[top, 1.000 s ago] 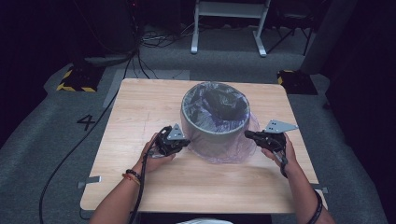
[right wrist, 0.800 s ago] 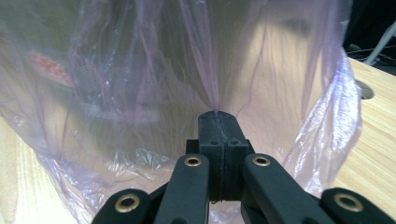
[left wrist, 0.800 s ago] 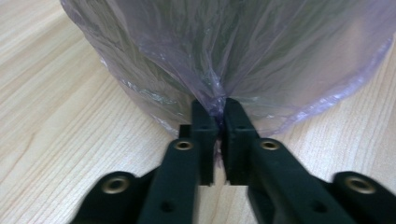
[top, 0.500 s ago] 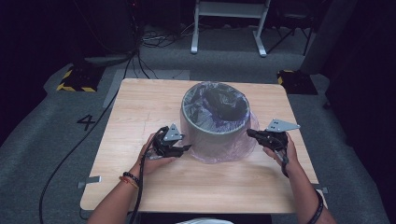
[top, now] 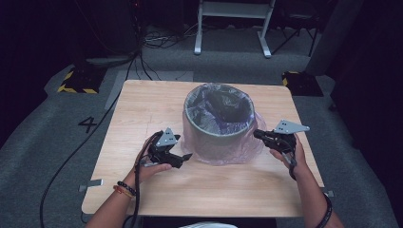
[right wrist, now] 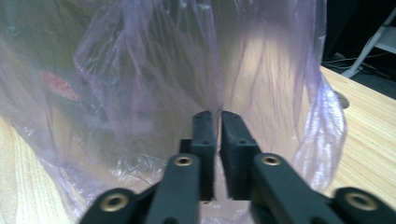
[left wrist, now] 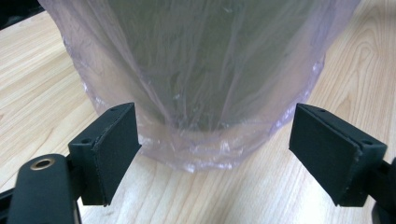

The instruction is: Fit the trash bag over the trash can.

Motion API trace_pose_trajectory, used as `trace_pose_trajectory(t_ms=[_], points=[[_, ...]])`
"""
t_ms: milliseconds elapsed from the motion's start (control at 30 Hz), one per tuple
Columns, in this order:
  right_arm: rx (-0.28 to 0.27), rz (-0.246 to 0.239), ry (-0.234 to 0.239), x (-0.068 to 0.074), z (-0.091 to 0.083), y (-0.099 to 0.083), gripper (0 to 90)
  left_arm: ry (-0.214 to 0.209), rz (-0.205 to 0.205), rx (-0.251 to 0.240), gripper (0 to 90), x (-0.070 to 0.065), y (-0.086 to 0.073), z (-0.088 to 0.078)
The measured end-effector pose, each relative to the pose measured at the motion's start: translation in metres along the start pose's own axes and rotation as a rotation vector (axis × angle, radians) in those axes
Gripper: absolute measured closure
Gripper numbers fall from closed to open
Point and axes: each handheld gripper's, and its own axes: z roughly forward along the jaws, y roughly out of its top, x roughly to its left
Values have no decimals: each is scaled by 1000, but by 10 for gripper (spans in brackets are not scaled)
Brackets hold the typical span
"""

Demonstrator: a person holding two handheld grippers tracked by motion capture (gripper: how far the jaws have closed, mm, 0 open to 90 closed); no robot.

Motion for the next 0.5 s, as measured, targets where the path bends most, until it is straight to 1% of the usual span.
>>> trace_pose_trajectory(t_ms=[33,67,133,200,267,300,333,367,400,433,500], points=[[2,-3,-6,0,0,0,790,9,4,4,159,-1,-1,0],[1,-5,-13,0,0,0,729,15,3,7,160,-1,-1,0],[6,-2,-22,-1,0,1,578,-1,-7,5,185,-1,-1,1],[21,-19,-22,0,-1,3,503,-3,-2,1,192,-1,0,2],[31,-44,-24,4,-3,5,432,-8,-7,-11,191,-2,3,3],[27,-66,-33,7,-5,8,386,-3,-4,-19,206,-2,5,3],[27,-66,-33,7,-5,8,386,-7,-4,-28,206,-2,7,3],[19,-78,-34,10,-8,11,356,-10,-4,-34,214,-3,8,3],[19,-78,-34,10,-8,11,356,-11,-3,-39,214,-3,10,4],[6,-81,-31,11,-10,13,356,-9,3,-46,232,-3,11,3],[-11,-75,-24,12,-13,17,367,-8,9,-58,308,-4,14,4]])
